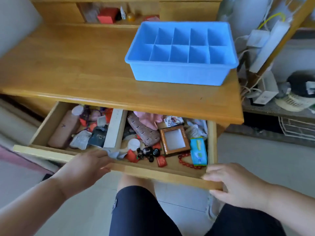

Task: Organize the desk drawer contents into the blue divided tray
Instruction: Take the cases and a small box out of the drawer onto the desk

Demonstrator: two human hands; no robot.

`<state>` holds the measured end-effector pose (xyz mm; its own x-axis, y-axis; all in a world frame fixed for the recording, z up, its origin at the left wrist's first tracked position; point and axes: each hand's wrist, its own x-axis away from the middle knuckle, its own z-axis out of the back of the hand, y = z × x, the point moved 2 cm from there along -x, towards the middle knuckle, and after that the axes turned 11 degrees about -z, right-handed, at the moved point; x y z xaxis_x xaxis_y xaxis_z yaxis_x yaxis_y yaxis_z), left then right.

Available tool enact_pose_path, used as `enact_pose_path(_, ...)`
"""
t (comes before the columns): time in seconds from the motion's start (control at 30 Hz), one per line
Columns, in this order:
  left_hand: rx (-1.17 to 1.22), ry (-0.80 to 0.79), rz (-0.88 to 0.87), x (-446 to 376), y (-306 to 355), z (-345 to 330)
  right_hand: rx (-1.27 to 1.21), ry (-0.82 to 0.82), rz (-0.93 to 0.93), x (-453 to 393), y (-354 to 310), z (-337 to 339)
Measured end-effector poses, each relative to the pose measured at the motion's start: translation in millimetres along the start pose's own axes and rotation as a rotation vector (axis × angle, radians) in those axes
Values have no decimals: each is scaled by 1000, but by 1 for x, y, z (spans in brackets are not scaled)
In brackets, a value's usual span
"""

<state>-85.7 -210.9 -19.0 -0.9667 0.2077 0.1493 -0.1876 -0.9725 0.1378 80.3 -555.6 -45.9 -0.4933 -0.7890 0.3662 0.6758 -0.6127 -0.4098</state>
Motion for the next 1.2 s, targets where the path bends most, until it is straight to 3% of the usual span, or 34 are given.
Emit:
enact_pose_path(0.37,-36,-136,90,57,37,-27,30,-38,49,49,-35,-37)
enact_pose_path(0.57,64,-131,165,58,34,-36,-50,-178,23,34,-27,-44)
enact_pose_path(0.67,243,-93,317,58,27,-35,-92,-187,-31,15,-26,-33)
enact_pose_path(0.8,433,127,552,46,21,-42,-218,68,-174,-31,-27,-24)
enact_pose_path(0.93,402,236,777,24,9,-59,1,137,-150,-72,-35,-33)
enact_pose_path(1.2,430,-13,991,-20,-24,-82,146,102,-101,-91,-35,-47)
